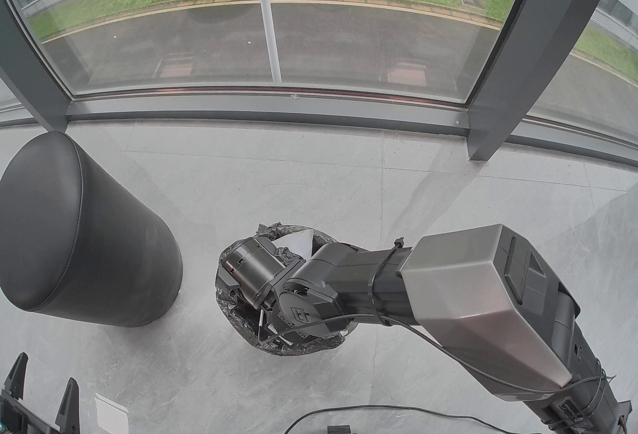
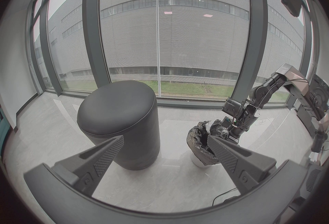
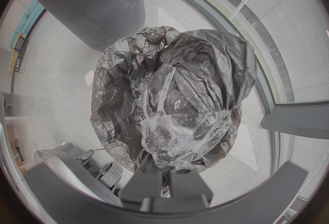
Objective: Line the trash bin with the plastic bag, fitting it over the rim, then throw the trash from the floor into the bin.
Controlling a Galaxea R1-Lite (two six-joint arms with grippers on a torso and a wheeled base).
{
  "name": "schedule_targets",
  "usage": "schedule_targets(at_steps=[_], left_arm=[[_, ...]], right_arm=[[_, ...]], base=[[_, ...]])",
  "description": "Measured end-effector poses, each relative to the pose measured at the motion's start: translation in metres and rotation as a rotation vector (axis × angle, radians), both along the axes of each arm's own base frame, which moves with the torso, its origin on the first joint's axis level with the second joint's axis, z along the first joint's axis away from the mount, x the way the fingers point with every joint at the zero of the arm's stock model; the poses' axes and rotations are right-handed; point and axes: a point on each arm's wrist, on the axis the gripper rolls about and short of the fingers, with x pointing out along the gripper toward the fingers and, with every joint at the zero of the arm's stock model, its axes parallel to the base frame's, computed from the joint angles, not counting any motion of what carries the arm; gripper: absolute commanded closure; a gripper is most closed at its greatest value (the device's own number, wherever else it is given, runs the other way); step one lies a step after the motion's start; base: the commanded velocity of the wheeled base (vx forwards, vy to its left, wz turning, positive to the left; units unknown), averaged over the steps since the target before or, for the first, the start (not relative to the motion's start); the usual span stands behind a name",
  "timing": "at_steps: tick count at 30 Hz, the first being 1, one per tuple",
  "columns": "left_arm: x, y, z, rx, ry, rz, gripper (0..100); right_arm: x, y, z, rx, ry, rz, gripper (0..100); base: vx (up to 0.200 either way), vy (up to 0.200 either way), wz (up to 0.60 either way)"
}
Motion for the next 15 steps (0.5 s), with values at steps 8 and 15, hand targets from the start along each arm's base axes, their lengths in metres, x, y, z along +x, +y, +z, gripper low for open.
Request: schedule_targets(at_steps=[8,15], left_arm=[[0.0001,0.0,0.0001,0.002,0.0,0.0,0],[0.0001,0.0,0.0001,0.003,0.001,0.0,0]], right_arm=[[0.0028,0.0028,-0.0048,0.014,-0.013,0.004,100],[0.0043,0.0037,-0.0073,0.015,-0.019,0.008,0]], base=[[0.0,0.0,0.0],[0.0,0.0,0.0]])
